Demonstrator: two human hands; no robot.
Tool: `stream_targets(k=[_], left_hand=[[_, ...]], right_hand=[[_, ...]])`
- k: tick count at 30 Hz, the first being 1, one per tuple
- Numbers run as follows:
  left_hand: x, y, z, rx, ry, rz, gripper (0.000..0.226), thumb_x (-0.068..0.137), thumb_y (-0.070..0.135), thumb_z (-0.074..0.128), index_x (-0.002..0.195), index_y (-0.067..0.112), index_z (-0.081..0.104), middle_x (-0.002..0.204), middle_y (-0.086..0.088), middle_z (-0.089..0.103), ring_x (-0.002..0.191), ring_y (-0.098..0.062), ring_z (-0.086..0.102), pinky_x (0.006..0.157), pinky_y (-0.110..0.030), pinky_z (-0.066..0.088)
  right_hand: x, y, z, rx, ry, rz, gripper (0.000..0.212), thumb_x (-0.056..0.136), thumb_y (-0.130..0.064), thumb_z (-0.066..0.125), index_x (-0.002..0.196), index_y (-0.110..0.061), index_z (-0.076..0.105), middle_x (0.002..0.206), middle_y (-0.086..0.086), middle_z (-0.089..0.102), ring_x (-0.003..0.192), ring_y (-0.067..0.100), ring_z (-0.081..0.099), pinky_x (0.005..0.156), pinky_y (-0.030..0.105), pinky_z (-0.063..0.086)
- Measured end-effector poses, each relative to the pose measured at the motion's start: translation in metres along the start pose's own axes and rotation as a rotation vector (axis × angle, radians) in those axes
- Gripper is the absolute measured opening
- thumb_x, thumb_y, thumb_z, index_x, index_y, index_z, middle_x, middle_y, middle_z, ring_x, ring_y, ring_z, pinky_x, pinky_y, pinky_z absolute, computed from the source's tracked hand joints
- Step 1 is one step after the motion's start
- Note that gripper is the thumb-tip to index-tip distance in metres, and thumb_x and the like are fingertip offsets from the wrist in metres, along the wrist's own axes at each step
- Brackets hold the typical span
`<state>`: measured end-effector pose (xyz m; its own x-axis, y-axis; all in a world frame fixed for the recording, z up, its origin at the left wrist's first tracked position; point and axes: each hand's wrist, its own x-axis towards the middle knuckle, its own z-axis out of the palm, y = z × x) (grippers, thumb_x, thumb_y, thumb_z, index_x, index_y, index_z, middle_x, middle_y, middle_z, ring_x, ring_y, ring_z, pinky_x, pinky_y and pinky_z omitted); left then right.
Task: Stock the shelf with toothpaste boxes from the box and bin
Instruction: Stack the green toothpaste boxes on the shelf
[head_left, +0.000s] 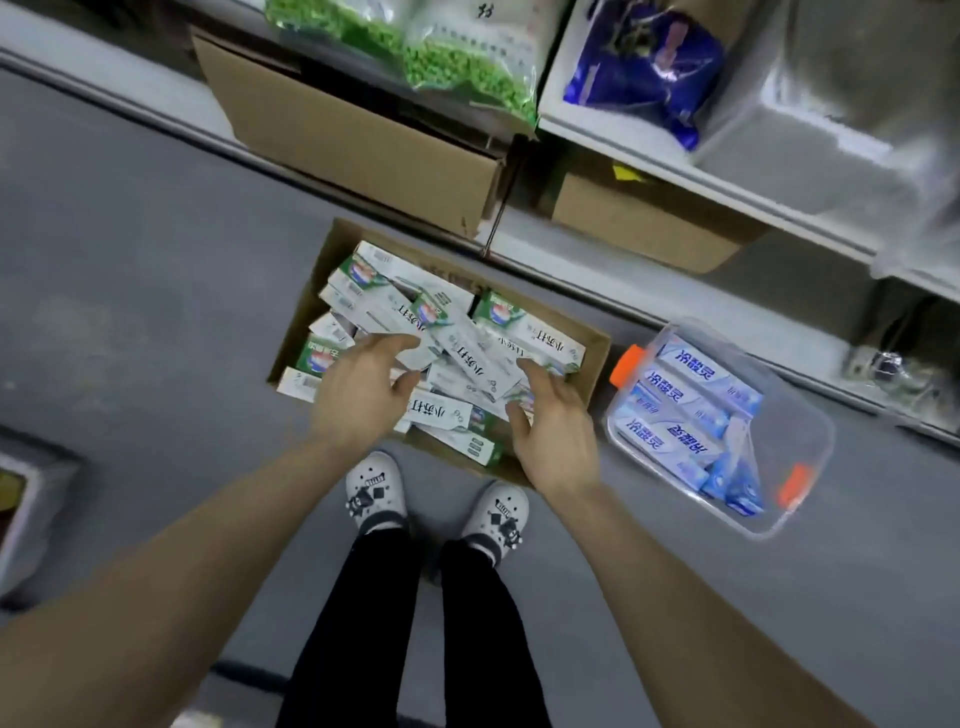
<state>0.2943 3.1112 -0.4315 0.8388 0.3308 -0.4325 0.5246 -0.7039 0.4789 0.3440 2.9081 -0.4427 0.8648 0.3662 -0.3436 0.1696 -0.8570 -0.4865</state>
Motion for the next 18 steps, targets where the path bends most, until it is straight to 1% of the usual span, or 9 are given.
stream_targets(k=[3, 7, 13, 16, 18], left_hand=[[0.005, -0.029, 0.040, 0.026, -0.057, -0.026, 0.040, 0.085, 0.019, 0.069, 0.125, 0.022, 0.062, 0.125, -0.005, 0.063, 0.110, -0.028, 0.060, 0.091, -0.040, 0.050], [0.018, -0.057, 0.082, 0.048, -0.114, -0.012, 0.045, 0.085, 0.016, 0.071, 0.128, 0.021, 0.060, 0.129, -0.008, 0.061, 0.115, -0.031, 0.057, 0.095, -0.041, 0.046], [0.052, -0.095, 0.137, 0.118, -0.140, -0.001, 0.047, 0.084, 0.017, 0.071, 0.129, 0.021, 0.059, 0.133, -0.005, 0.057, 0.119, -0.031, 0.052, 0.094, -0.041, 0.046], [0.069, -0.109, 0.159, 0.187, -0.196, 0.066, 0.051, 0.083, 0.021, 0.073, 0.131, 0.018, 0.058, 0.131, -0.007, 0.057, 0.119, -0.031, 0.051, 0.097, -0.039, 0.043], [0.077, -0.120, 0.172, 0.261, -0.245, 0.100, 0.052, 0.081, 0.029, 0.073, 0.131, 0.021, 0.057, 0.132, -0.005, 0.057, 0.120, -0.029, 0.050, 0.101, -0.040, 0.041]], right_hand=[[0.015, 0.018, 0.035, -0.029, -0.062, 0.016, 0.051, 0.087, -0.012, 0.066, 0.136, -0.012, 0.053, 0.123, 0.015, 0.063, 0.115, 0.035, 0.056, 0.091, 0.039, 0.047], [0.036, 0.043, 0.074, -0.041, -0.113, 0.031, 0.052, 0.089, -0.014, 0.065, 0.138, -0.012, 0.050, 0.124, 0.016, 0.063, 0.114, 0.035, 0.057, 0.094, 0.040, 0.046], [0.076, 0.076, 0.130, -0.074, -0.164, 0.019, 0.052, 0.091, -0.014, 0.062, 0.140, -0.011, 0.047, 0.123, 0.017, 0.063, 0.113, 0.036, 0.056, 0.093, 0.041, 0.047], [0.096, 0.085, 0.153, -0.090, -0.185, 0.036, 0.052, 0.092, -0.015, 0.062, 0.141, -0.012, 0.044, 0.126, 0.015, 0.061, 0.117, 0.034, 0.054, 0.094, 0.041, 0.046], [0.108, 0.088, 0.168, -0.091, -0.187, 0.022, 0.052, 0.092, -0.013, 0.062, 0.141, -0.009, 0.044, 0.125, 0.017, 0.061, 0.116, 0.036, 0.054, 0.092, 0.041, 0.046]])
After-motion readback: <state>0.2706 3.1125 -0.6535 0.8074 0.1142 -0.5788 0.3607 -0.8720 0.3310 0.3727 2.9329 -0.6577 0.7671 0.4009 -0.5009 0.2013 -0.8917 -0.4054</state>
